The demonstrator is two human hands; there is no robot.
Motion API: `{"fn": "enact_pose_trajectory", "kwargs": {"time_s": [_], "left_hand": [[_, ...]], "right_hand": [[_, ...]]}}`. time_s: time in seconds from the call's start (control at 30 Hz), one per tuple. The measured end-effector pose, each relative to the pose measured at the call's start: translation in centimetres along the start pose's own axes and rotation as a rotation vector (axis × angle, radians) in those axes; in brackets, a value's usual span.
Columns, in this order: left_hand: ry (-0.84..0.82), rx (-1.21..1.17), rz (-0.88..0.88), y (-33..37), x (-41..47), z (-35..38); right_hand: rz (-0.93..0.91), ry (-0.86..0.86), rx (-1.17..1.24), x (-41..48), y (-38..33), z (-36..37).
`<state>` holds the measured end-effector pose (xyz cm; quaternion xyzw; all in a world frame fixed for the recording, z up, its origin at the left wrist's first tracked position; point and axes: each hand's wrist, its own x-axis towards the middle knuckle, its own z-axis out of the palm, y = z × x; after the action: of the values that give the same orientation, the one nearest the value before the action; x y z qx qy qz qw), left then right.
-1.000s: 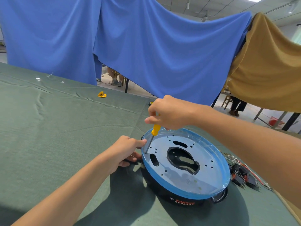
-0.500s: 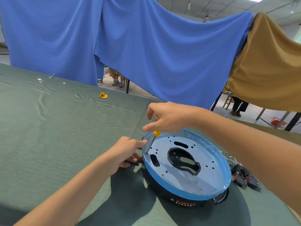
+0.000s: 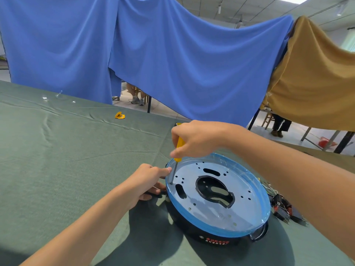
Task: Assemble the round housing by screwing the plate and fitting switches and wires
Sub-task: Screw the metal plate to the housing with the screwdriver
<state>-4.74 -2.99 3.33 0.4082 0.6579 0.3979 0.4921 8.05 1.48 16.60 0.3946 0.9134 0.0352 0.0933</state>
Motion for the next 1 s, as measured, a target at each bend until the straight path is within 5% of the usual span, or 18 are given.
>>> {"fn": "enact_pose_trajectory", "kwargs": {"time_s": [0.2, 0.37, 0.57, 0.77, 1.0], "left_hand": [[0.015, 0.007, -0.003, 0.1, -0.1, 0.2], [0.024, 0.008, -0.008, 0.0, 0.0, 0.3], [0.034, 0.006, -0.011, 0.0, -0.1, 0.3], [0.037, 0.006, -0.009, 0.0, -0.1, 0.4], [0.041, 0.018, -0.002, 0.0, 0.0, 0.5]], "right_hand": [[0.06, 0.133, 0.036, 0.1, -0.1, 1.1], [0.068, -0.068, 0.037, -1.0, 0.2, -0.2], [0.041, 0.142, 0.035, -0.4, -0.1, 1.1], [0.007, -0.04, -0.027, -1.3, 0.0, -0.3], [0.096, 0.133, 0.059, -0.3, 0.2, 1.0]]}}
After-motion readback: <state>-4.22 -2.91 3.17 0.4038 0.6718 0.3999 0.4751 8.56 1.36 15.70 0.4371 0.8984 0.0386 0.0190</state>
